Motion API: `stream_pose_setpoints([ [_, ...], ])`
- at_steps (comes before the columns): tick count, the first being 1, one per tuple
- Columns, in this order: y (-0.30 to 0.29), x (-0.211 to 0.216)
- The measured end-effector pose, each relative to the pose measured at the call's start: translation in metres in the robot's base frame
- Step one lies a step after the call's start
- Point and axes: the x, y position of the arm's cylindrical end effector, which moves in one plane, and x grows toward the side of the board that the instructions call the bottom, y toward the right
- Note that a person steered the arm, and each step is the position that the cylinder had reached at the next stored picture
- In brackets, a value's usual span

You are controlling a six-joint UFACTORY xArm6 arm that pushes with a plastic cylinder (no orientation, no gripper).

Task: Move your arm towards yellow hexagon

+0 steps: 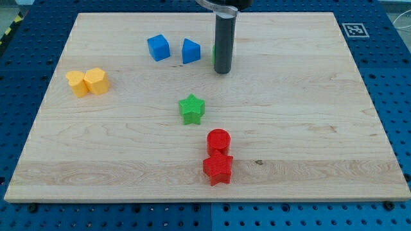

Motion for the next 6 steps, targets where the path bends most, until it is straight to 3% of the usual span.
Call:
stream_pose_setpoints([
  [3,0.0,-0.002],
  [6,-0.021,0.044],
])
